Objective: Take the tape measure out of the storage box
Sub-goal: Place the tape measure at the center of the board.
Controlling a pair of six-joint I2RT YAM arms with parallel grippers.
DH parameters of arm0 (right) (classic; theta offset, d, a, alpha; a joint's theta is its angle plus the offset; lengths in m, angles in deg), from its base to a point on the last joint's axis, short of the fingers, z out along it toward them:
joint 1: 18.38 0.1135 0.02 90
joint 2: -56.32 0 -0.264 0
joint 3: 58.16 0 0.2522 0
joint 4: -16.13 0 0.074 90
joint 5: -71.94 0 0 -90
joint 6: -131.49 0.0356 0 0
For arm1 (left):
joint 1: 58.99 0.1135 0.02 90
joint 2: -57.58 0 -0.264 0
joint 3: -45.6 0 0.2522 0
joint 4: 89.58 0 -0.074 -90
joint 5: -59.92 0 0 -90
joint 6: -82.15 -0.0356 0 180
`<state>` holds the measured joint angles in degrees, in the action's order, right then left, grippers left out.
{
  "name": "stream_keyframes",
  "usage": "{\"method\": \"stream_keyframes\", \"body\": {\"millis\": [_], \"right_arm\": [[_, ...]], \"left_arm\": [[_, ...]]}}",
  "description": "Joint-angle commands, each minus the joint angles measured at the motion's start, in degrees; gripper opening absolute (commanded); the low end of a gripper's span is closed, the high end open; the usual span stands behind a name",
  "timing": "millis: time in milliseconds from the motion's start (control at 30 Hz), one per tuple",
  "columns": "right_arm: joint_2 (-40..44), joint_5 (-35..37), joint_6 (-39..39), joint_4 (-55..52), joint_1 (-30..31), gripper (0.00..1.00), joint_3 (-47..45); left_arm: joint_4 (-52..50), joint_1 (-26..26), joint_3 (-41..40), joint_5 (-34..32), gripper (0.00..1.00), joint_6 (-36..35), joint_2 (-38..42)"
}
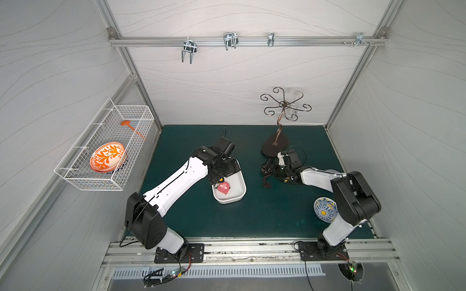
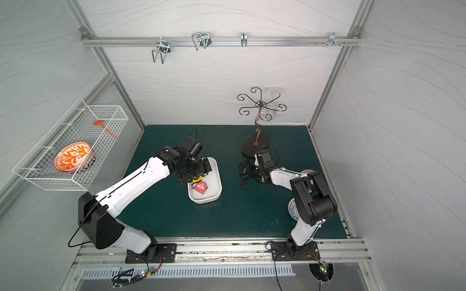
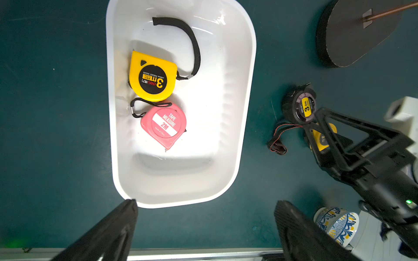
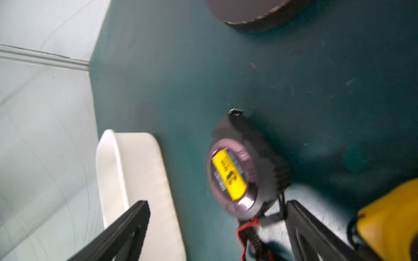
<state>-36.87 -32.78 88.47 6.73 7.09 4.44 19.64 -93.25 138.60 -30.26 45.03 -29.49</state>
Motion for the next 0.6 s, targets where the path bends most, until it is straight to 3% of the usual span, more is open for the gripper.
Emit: {"method": "stream_keyframes", "body": {"millis": [0,200,367,567], "right_arm": [[3.87,1.47,-1.56,-7.76,1.19,0.99,2.27],[8.18,4.84,-3.41,-24.23,3.65,0.99,6.88],[16.58,5.93,-2.70,-28.83,4.23,0.99,3.16],[28.35,5.90,-0.16,-32.30,3.47,0.99,-1.88]], "left_arm": [[-2.23,0.14,0.83,0.71,1.00,-1.71,-2.15],[-5.29,-0.55,1.47,-0.28,1.00,-2.86,-5.23],[-7.69,-2.97,4.63,-3.86,0.99,-5.60,-9.57],[-10.37,-3.83,9.44,-7.04,0.93,-18.62,-16.69]]}}
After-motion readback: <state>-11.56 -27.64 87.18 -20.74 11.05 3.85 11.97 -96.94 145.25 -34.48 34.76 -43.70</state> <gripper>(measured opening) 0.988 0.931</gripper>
